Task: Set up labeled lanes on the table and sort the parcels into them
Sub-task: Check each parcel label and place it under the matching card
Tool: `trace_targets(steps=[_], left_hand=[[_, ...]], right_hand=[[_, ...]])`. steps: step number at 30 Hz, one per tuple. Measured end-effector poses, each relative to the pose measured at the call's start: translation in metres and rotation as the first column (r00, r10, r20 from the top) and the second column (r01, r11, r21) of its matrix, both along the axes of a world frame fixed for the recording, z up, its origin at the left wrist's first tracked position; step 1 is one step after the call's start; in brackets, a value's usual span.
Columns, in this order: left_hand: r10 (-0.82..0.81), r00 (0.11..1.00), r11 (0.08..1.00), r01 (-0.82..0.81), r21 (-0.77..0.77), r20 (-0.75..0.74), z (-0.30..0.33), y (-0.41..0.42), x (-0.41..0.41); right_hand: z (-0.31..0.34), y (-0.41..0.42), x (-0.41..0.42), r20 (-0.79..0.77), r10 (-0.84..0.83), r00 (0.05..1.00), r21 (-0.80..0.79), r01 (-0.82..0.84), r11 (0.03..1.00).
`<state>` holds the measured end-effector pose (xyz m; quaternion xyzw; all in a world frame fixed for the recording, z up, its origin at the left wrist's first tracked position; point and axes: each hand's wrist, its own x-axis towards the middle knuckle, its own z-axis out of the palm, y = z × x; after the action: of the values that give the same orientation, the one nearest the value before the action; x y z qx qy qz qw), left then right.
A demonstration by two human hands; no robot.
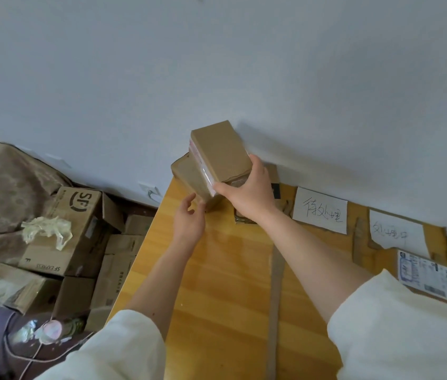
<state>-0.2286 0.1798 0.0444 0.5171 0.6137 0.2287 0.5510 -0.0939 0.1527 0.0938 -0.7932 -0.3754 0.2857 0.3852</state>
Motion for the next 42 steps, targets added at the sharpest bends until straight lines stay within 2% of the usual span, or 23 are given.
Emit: trace_targets(steps=[3,7,12,18,21,27,29,31,32,34,36,39,42], left_hand=[[0.078,0.992,0.997,-0.076,-0.031,0.103,0.013,-0.010,0.001],[0.116,0.974,0.990,-0.097,-0.104,0.197,0.029,-0.028,0.008],[0.005,0.961,0.985,0.043,-0.168,0.275,0.050,-0.058,0.019],[-0.132,0.961,0.929,0.205,-0.308,0.242,0.068,-0.095,0.031],[-0.191,0.953,0.894,0.267,-0.361,0.234,0.073,-0.112,0.037],[-0.304,0.887,0.814,0.432,-0.389,0.349,0.073,-0.151,0.046],[-0.336,0.873,0.804,0.461,-0.377,0.353,0.071,-0.162,0.049],[-0.354,0.874,0.807,0.465,-0.363,0.333,0.068,-0.173,0.052],[-0.365,0.871,0.806,0.472,-0.357,0.328,0.067,-0.178,0.053],[-0.376,0.869,0.799,0.480,-0.362,0.322,0.067,-0.186,0.055],[-0.381,0.869,0.797,0.482,-0.364,0.316,0.067,-0.192,0.056],[-0.406,0.855,0.786,0.507,-0.354,0.324,0.064,-0.198,0.056],[-0.434,0.847,0.778,0.524,-0.346,0.306,0.062,-0.201,0.056]], right_hand=[[0.007,-0.031,0.007,-0.012,-0.003,1.000,0.051,0.004,0.999],[0.007,-0.080,0.016,0.069,-0.036,0.997,0.037,0.033,0.999],[0.011,-0.144,0.023,0.187,0.038,0.982,0.038,-0.046,0.998],[0.018,-0.210,0.035,0.399,0.150,0.905,0.012,-0.169,0.986],[0.015,-0.238,0.043,0.500,0.162,0.850,-0.022,-0.175,0.984],[0.011,-0.282,0.057,0.502,0.084,0.861,0.082,-0.144,0.986],[0.008,-0.295,0.057,0.380,-0.044,0.924,0.145,-0.013,0.989],[0.008,-0.304,0.055,0.118,-0.201,0.972,0.165,0.181,0.970],[0.010,-0.308,0.054,-0.041,-0.257,0.966,0.158,0.260,0.952],[0.012,-0.314,0.054,-0.313,-0.339,0.887,0.108,0.388,0.915],[0.015,-0.321,0.055,-0.491,-0.395,0.776,0.020,0.464,0.886],[0.011,-0.330,0.057,-0.626,-0.399,0.670,-0.089,0.447,0.890],[0.009,-0.337,0.057,-0.669,-0.392,0.632,-0.109,0.438,0.893]])
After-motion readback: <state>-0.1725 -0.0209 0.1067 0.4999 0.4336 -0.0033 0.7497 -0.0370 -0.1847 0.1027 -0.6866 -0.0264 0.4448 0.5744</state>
